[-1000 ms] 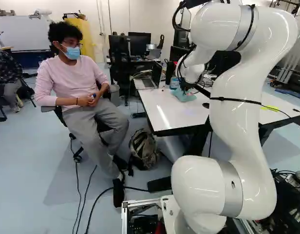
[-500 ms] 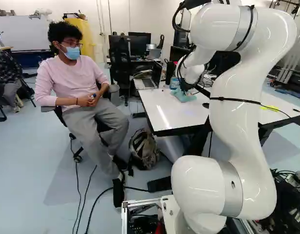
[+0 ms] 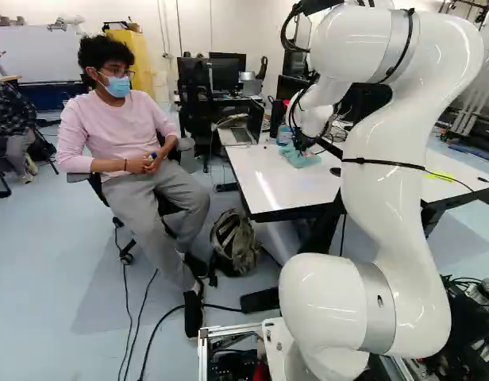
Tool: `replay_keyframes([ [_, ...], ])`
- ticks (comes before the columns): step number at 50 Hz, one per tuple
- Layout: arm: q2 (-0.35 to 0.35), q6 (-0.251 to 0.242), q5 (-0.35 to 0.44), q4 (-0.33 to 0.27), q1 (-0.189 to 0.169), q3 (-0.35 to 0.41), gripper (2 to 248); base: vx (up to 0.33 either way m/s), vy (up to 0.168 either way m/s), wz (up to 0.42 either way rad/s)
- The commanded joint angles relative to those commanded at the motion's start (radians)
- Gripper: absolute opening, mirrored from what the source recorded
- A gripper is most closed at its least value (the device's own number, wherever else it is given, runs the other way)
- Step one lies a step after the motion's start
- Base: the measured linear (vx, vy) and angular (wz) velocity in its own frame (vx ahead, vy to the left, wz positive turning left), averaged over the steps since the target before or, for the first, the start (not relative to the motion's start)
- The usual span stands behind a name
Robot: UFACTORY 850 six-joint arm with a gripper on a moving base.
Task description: Clean the table with the green towel
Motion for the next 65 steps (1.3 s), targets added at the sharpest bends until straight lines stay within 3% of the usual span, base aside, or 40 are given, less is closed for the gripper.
replay_keyframes([
  [65,0.0,0.0,-0.091,0.0,0.0,0.0,34,0.0,0.0,0.0],
])
